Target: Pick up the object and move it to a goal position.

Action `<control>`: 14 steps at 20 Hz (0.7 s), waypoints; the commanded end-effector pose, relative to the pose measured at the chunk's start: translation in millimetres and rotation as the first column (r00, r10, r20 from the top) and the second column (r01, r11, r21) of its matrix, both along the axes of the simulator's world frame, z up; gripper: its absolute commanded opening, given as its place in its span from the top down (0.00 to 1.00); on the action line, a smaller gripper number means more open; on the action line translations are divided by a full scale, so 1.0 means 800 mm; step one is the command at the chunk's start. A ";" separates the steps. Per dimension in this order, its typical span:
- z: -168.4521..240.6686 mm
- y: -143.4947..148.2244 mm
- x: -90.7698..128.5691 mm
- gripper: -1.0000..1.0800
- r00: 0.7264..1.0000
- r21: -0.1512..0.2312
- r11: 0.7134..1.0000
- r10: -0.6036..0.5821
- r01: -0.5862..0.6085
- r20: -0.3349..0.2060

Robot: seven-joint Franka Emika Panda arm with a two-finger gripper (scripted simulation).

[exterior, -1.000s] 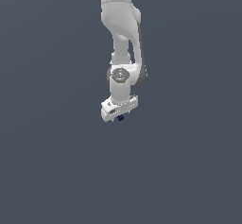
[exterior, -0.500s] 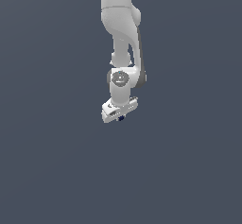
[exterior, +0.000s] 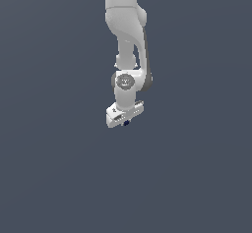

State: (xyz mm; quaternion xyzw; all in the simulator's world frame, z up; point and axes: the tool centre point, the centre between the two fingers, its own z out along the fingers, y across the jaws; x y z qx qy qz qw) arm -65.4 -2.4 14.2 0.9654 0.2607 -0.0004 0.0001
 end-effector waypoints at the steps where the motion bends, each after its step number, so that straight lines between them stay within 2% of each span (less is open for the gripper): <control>1: 0.004 0.004 0.001 1.00 1.000 0.000 1.000 0.000 0.000 0.001; 7: 0.034 0.031 0.003 1.00 1.000 0.000 1.000 0.001 -0.001 0.001; 14: 0.099 0.088 0.010 1.00 1.000 -0.001 1.000 0.001 -0.001 0.001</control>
